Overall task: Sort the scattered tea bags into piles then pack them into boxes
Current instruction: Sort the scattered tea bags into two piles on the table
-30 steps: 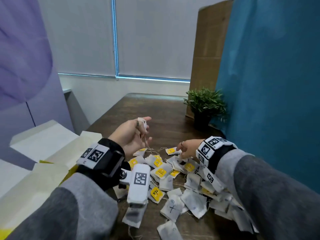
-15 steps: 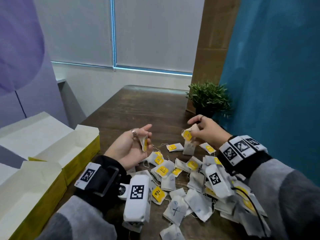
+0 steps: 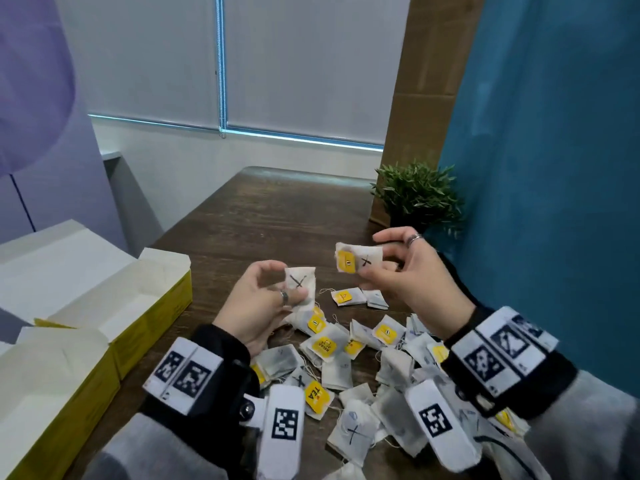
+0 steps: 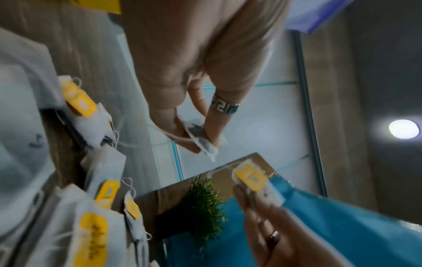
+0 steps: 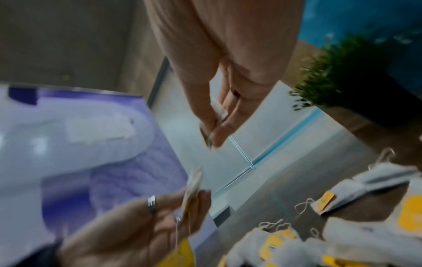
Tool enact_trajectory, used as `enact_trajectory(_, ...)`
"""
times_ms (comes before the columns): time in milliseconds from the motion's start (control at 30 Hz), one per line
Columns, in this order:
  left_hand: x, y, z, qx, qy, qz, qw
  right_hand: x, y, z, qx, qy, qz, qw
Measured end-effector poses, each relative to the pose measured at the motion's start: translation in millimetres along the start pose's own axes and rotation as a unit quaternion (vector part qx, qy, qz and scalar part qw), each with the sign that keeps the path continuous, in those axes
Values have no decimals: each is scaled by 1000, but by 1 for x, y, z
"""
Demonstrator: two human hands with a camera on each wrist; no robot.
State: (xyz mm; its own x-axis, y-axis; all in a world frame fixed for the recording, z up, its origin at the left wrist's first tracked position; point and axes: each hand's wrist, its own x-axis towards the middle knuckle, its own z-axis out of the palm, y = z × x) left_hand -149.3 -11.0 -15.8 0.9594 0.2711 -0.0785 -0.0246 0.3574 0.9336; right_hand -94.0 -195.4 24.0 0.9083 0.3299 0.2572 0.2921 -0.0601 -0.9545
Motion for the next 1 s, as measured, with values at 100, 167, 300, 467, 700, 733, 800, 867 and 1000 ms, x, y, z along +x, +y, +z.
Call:
enact_trajectory(100,0,-6,0,32,4,28,999,-1,7,8,-131,57,-145,979)
enact_trajectory(167,0,-8,2,37,2,37,999,-2,9,14,-201,66,-240,947)
enact_trajectory(300,-1,-5,9,22,-23,21,999,0,17,22,-286,67,-355,888)
enact_trajectory(467,-9,7,12,-68,-95,-5,993,0,27,32,-342,31,-360,867)
enact_trajectory(700,3,11,-8,-48,18,79,996,13,5,16,-264,-67,-174,946)
enact_trajectory(733,4,13,-12,-49,30,83,995,24,5,10,-263,-56,-123,955)
enact_trajectory(800,8,15,-19,-34,51,100,993,50,11,2,-283,-58,-8,957)
enact_trajectory(867,11,13,-25,-10,71,108,992,73,24,-1,-362,-98,61,925)
enact_trajectory(1000,17,9,-32,11,77,93,993,96,57,9,-537,-220,125,805)
